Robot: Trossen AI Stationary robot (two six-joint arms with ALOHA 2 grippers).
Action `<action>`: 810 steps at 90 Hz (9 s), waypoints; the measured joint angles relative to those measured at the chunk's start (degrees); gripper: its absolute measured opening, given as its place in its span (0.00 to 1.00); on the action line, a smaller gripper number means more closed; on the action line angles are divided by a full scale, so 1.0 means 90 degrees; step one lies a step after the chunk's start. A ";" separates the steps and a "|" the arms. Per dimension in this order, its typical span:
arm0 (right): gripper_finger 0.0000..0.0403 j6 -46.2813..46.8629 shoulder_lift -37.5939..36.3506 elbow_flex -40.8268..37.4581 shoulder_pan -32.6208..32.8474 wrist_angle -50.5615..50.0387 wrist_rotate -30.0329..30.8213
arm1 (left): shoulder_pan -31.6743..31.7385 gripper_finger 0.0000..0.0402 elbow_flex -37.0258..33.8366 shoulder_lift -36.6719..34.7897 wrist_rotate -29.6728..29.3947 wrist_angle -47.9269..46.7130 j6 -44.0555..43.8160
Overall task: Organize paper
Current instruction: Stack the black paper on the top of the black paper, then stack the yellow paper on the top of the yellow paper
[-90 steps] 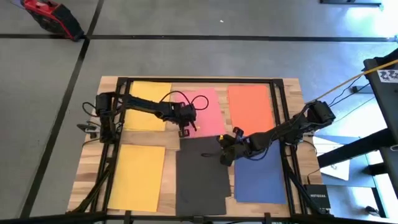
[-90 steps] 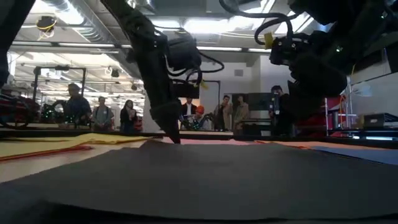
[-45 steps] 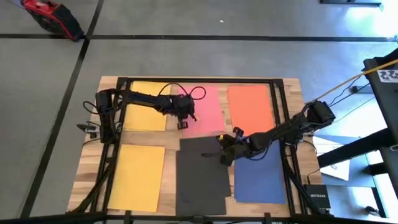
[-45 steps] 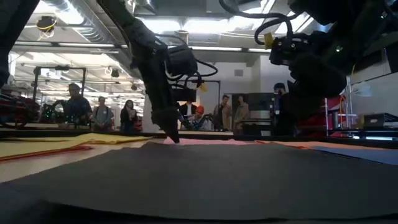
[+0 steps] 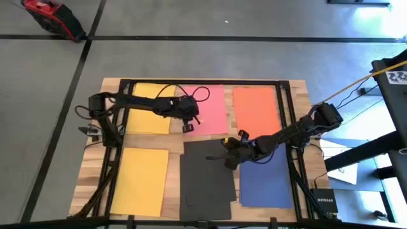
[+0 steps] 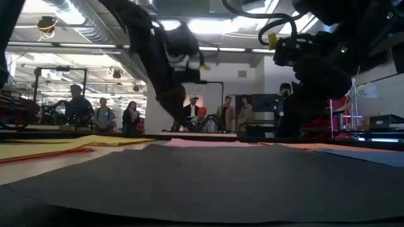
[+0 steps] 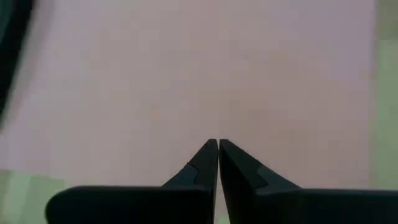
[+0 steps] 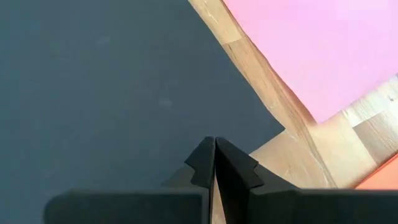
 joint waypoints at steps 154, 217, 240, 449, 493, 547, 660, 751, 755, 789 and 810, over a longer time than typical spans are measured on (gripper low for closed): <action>0.00 0.0830 0.0000 -0.0432 -0.0929 0.0289 -0.2576 | -0.2206 0.00 -0.1732 -0.0475 -0.0141 0.0410 -0.3389; 0.00 0.2074 -0.0002 -0.0430 0.0150 0.0572 -0.3425 | -0.2592 0.00 -0.1722 -0.0485 -0.0272 -0.0055 -0.4322; 0.00 0.2181 0.0000 -0.0430 0.0304 0.0785 -0.3427 | -0.2594 0.00 -0.1727 -0.0483 -0.0311 0.0026 -0.4363; 0.00 -0.2324 0.1503 0.1163 -0.1697 0.0063 -0.2458 | -0.2147 0.00 -0.1724 -0.0320 -0.0067 0.0958 -0.3058; 0.00 -0.1909 0.1496 0.1149 -0.1423 0.0051 -0.2621 | -0.2507 0.00 -0.1724 -0.0320 -0.0046 0.0939 -0.3480; 0.00 -0.1693 0.1503 0.1139 -0.1279 0.0017 -0.2915 | -0.2466 0.00 -0.1724 -0.0322 -0.0051 0.0927 -0.3421; 0.00 -0.1904 0.1508 0.1134 -0.1287 0.0021 -0.3019 | -0.1914 0.32 -0.1905 -0.1551 0.2162 -0.1670 -0.0780; 0.00 -0.1911 0.1508 0.1132 -0.1287 0.0025 -0.2984 | -0.1752 0.38 -0.2222 -0.1182 0.2167 -0.1205 -0.0585; 0.00 -0.1911 0.1508 0.1134 -0.1287 0.0021 -0.2983 | -0.1752 0.38 -0.2207 -0.1182 0.2164 -0.1226 -0.0600; 0.00 -0.1911 0.1508 0.1132 -0.1287 0.0019 -0.2939 | -0.1752 0.20 -0.1975 -0.1221 0.1817 -0.1627 -0.0459; 0.00 -0.1911 0.1508 0.1132 -0.1287 0.0019 -0.2937 | -0.1752 0.01 -0.1974 -0.1223 0.1816 -0.1784 -0.0273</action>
